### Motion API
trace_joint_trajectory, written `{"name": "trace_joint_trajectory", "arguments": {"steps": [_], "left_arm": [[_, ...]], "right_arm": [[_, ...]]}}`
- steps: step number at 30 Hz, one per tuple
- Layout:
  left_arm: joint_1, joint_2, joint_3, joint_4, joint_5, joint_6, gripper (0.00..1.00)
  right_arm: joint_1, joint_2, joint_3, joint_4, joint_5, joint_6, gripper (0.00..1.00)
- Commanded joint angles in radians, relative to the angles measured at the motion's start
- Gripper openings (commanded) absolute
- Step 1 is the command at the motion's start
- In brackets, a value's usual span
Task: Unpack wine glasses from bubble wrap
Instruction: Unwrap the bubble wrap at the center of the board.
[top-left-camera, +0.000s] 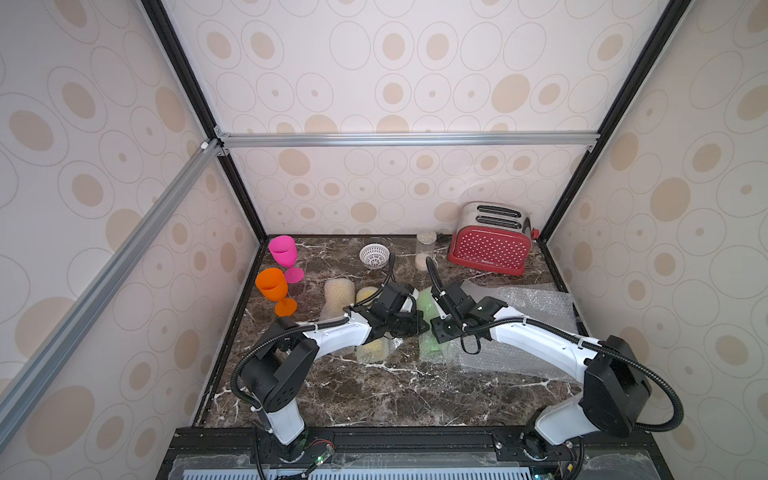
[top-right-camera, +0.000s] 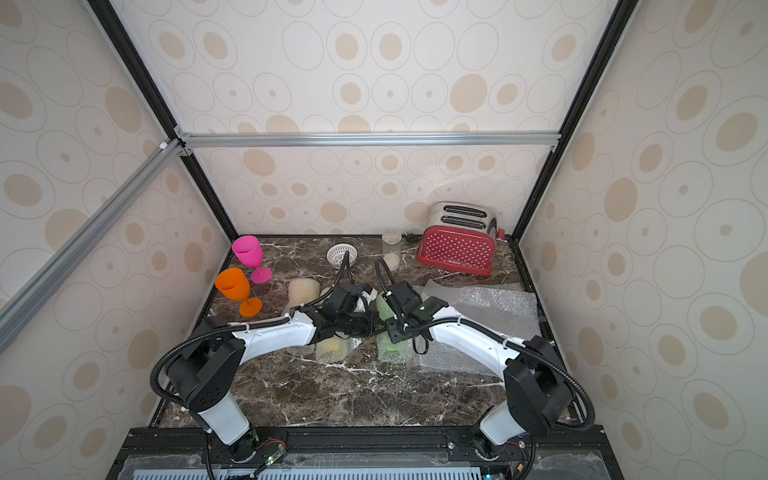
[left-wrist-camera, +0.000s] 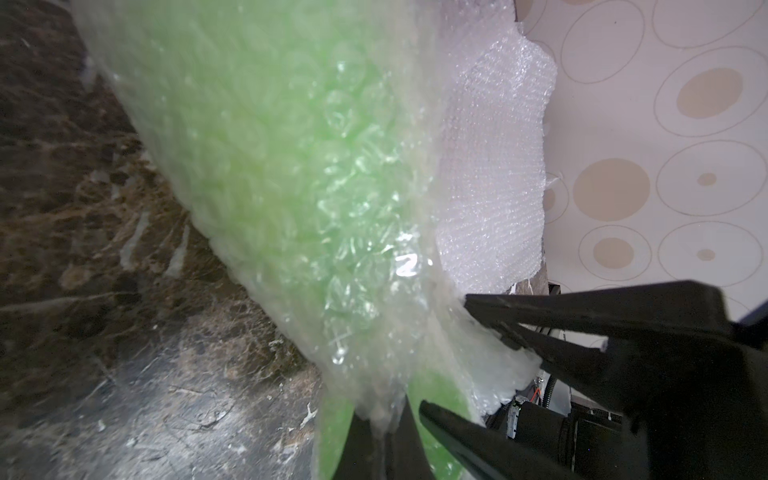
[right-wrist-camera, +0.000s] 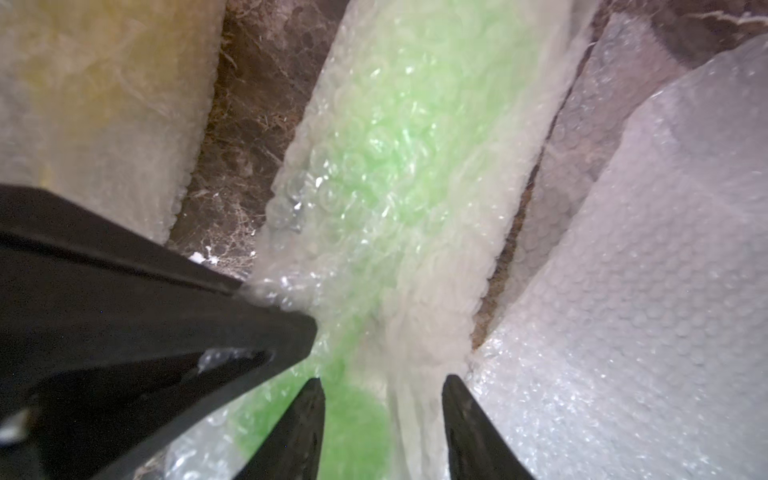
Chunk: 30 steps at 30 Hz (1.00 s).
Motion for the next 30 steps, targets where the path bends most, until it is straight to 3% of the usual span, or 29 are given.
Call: {"name": "trace_joint_trajectory", "arguments": {"steps": [1,19,30], "left_arm": [[-0.010,-0.035,0.034,-0.036,-0.017,0.009,0.00],[-0.015,-0.047,0.033,-0.021,-0.011,-0.008,0.00],[-0.023,-0.043,0.023,-0.036,-0.014,0.002,0.00]], "right_arm": [[0.008,0.020,0.000,0.017,0.113,0.019,0.48],[0.025,0.043,-0.052,0.130,0.125,0.058,0.48],[0.018,0.083,-0.004,0.140,0.169,0.038,0.49]]}}
